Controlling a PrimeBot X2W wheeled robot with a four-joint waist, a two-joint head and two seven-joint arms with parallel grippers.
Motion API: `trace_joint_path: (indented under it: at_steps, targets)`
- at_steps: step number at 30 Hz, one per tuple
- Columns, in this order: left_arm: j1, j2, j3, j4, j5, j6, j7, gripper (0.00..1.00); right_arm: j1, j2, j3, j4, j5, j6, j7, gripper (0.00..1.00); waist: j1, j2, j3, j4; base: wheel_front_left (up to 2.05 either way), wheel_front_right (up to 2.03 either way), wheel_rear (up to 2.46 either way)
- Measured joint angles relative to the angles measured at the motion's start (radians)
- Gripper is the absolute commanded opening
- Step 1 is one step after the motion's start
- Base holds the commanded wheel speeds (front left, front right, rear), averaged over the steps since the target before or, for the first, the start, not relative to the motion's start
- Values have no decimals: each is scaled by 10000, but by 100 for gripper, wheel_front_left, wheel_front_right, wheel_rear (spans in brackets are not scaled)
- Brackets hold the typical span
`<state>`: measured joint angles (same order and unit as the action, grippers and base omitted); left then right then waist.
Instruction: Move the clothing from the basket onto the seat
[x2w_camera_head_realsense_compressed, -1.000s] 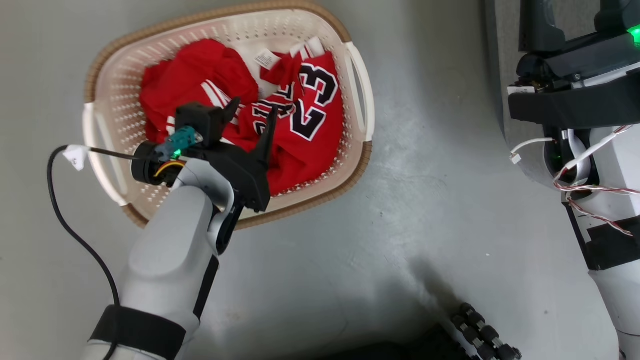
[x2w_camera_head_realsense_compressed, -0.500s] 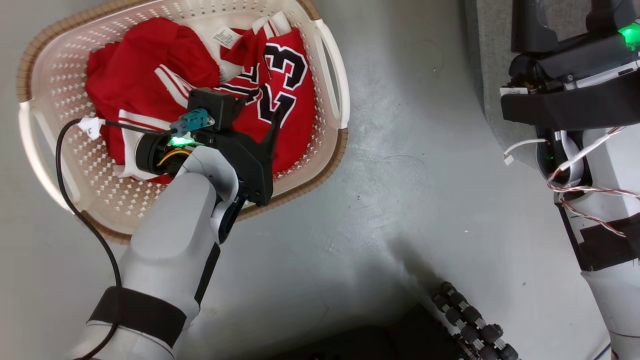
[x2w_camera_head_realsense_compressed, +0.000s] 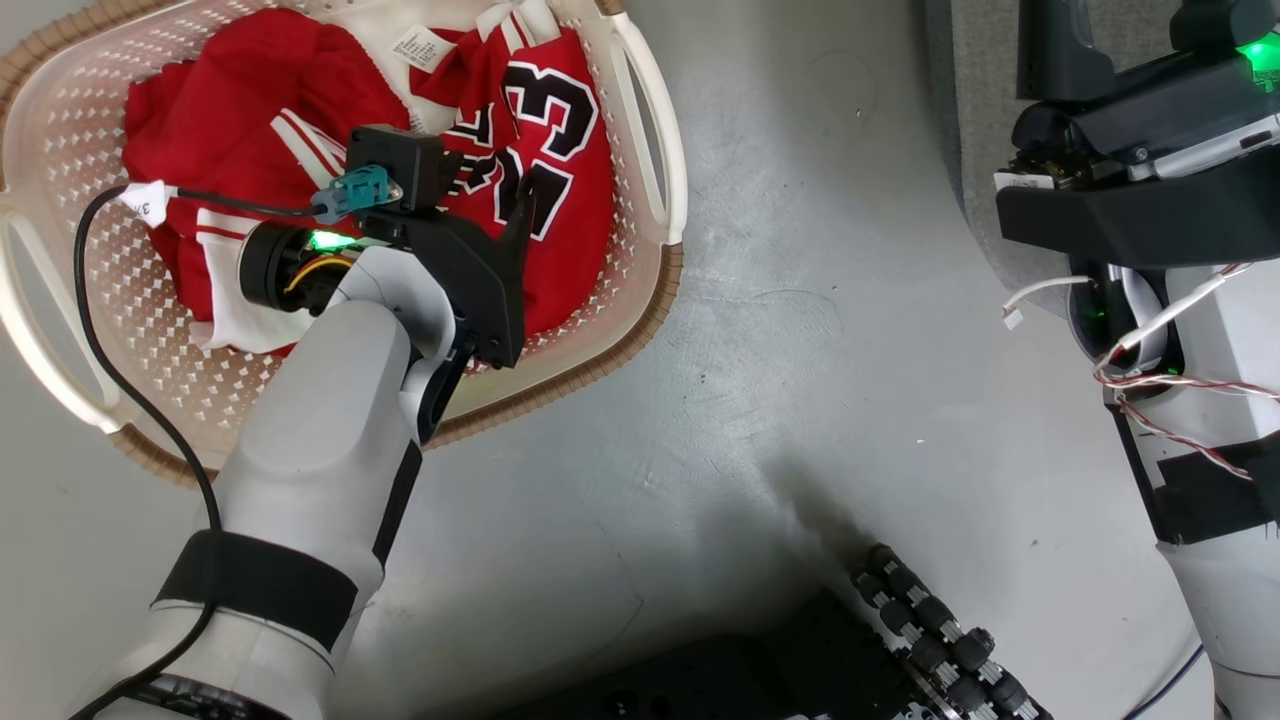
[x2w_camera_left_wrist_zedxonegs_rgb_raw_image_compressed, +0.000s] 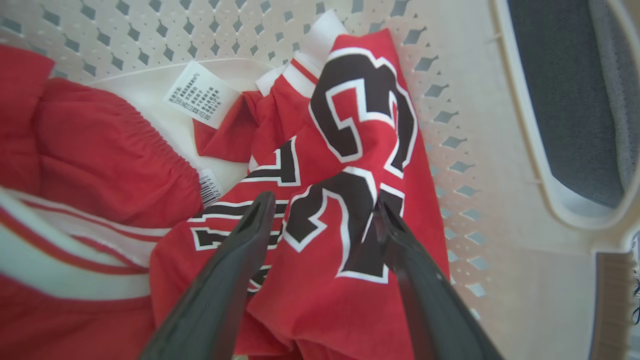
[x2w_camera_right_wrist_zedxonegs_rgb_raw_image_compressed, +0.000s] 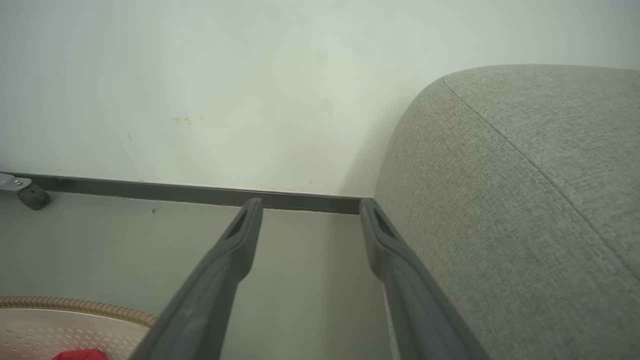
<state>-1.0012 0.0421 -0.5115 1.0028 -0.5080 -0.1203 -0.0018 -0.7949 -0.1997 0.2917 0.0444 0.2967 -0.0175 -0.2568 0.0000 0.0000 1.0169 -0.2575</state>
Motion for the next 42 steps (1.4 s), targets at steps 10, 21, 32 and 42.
trace_joint_path:
  at_steps: [10,21,32,42]
  targets:
    - [-201,-4,-73,366,-341,73,-19,0,40,213,-10,-50,-88,92,0,100,0,0,86,-120,0,0,0]
    - [93,-2,-157,612,-719,102,-869,0,86,224,-337,543,-102,255,0,100,0,0,-500,-15,0,0,0]
    - [809,-10,-353,738,-1126,48,-1802,0,479,188,-368,1505,-267,546,-2,100,-1,0,-1644,372,0,0,0]
    - [1591,-29,-564,725,-1517,-27,-2213,0,1021,102,-456,2280,-336,719,0,100,-2,0,-2969,890,0,0,0]
